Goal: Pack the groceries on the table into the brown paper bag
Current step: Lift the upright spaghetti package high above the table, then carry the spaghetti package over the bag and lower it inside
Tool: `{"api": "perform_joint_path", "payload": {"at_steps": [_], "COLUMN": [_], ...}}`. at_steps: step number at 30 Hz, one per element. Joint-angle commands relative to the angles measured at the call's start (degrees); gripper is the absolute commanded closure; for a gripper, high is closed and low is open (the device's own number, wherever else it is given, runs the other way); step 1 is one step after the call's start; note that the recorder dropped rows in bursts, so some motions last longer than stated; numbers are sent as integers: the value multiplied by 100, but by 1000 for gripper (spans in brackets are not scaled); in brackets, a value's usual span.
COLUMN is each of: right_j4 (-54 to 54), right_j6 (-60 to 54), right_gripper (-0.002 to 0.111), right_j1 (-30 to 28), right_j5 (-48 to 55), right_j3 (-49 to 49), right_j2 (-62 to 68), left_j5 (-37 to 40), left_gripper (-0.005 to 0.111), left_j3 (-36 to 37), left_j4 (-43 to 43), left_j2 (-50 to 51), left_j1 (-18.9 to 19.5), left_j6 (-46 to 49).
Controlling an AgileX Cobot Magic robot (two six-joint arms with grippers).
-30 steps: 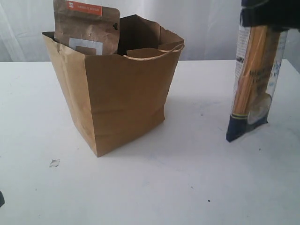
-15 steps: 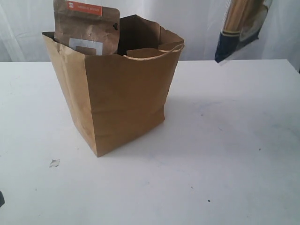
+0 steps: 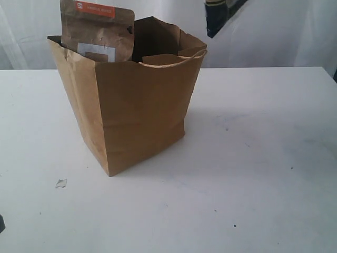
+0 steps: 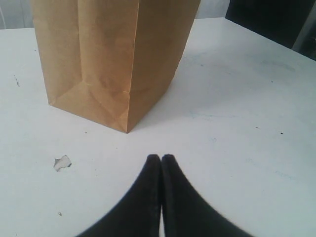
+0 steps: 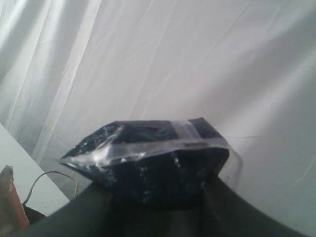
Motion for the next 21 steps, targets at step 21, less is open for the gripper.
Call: {"api": "perform_joint_path", "payload": {"at_steps": [21], "right_j4": [-472], "right_j6": [-1338], "right_gripper": [108], "right_j1": [700], "right_j5": [-1082], "right_j3": [-762], "right_j2": [1484], "left_j5": [-22], "left_gripper": [107], "left_j3": [14], "left_j4": [-32], "left_j2": [-26], "left_j1": [-30], "left_j6": [3]}}
